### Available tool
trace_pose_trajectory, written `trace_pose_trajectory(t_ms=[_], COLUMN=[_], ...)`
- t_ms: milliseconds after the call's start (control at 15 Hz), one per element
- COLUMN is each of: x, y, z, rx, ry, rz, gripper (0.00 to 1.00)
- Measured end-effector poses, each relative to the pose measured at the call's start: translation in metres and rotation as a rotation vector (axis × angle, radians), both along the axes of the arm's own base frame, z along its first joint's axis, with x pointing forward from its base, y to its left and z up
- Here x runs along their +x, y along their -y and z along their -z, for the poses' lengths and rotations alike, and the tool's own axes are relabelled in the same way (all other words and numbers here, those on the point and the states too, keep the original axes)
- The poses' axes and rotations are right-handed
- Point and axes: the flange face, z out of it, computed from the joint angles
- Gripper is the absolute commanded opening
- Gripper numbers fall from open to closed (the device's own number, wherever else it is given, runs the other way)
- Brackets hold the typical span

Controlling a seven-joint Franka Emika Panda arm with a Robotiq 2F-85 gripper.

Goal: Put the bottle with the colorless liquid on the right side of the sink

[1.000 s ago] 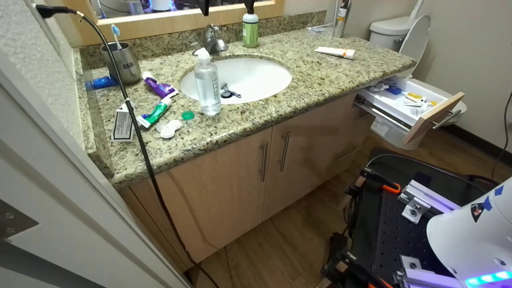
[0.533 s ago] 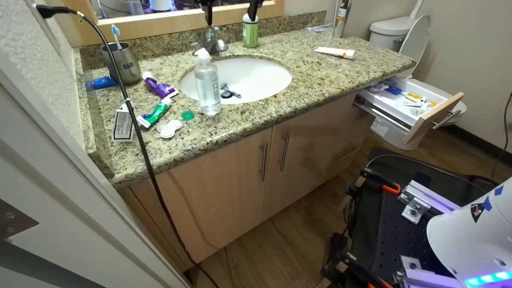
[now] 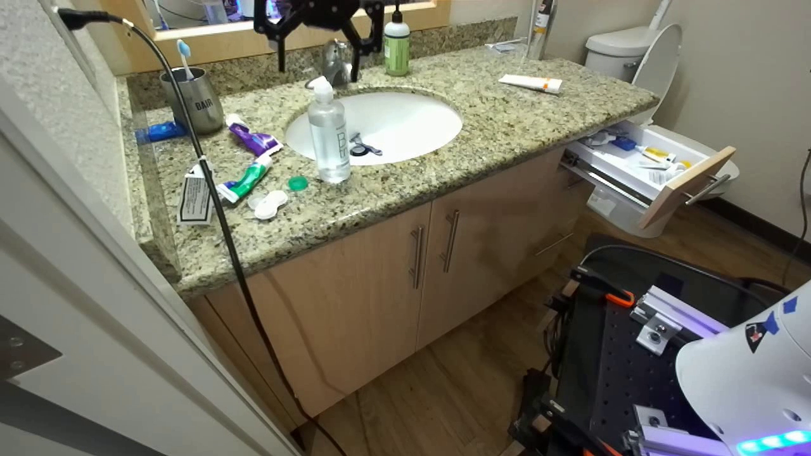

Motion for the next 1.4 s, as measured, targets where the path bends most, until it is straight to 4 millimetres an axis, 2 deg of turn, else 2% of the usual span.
trace_pose_trajectory(t_ms=[133,333,467,600,733,1400], x=[0.001,0.001,0.006,0.013,0.019,0.021], y=[-0.009,-0.003,0.006,0.022,0.029,0.028], z=[0.001,0.000,0.001,0.015,0.025,0.034], rx=[0.003,-0.011,-0.057,-0.080,-0.085,-0.032], ry=[-0.001,0.008,0.042,0.025,0.016,-0.014], rz=[-0.008,-0.002,0.041,0.104,0.121,0.149], gripper=[1.00,1.00,1.00,1.00,1.00,1.00])
